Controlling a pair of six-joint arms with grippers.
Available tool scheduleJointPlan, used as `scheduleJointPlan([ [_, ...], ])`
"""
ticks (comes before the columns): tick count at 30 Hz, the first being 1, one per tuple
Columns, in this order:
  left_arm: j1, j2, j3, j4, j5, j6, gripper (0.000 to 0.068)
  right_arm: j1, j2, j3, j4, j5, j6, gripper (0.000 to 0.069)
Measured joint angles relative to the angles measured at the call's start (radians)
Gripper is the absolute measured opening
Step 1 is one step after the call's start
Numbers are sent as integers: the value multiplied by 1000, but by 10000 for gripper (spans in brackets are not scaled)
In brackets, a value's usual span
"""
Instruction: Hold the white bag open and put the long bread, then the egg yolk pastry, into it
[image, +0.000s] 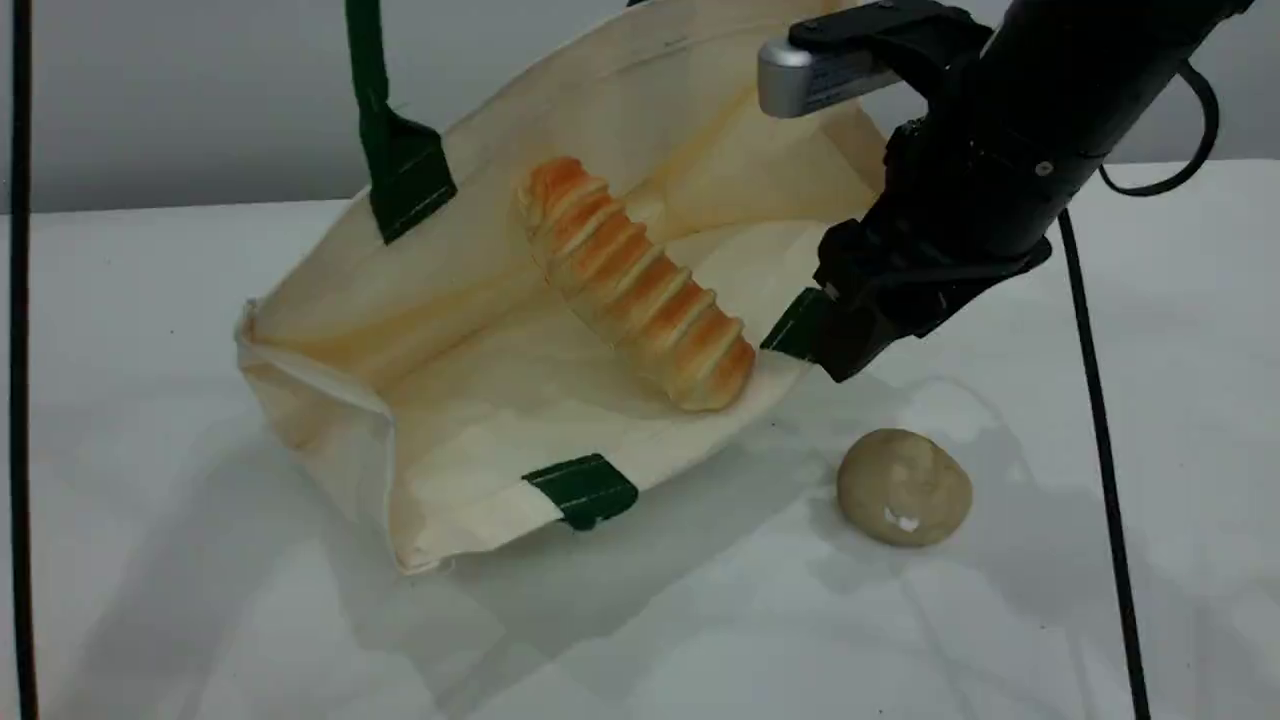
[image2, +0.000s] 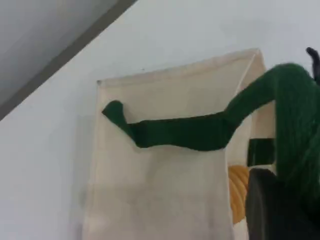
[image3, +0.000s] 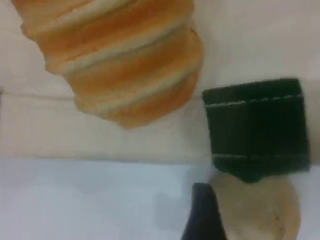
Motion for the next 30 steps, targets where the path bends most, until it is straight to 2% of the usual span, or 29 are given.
scheduleJointPlan([
  [6, 9, 0, 0, -1, -1, 0, 76, 0, 0, 0, -14, -10, 0, 475],
  [13, 46, 0, 0, -8, 0, 0, 76, 0, 0, 0, -14, -12, 8, 475],
  [30, 46, 0, -1, -28, 0, 4, 76, 0, 118, 0, -23, -38, 53, 475],
])
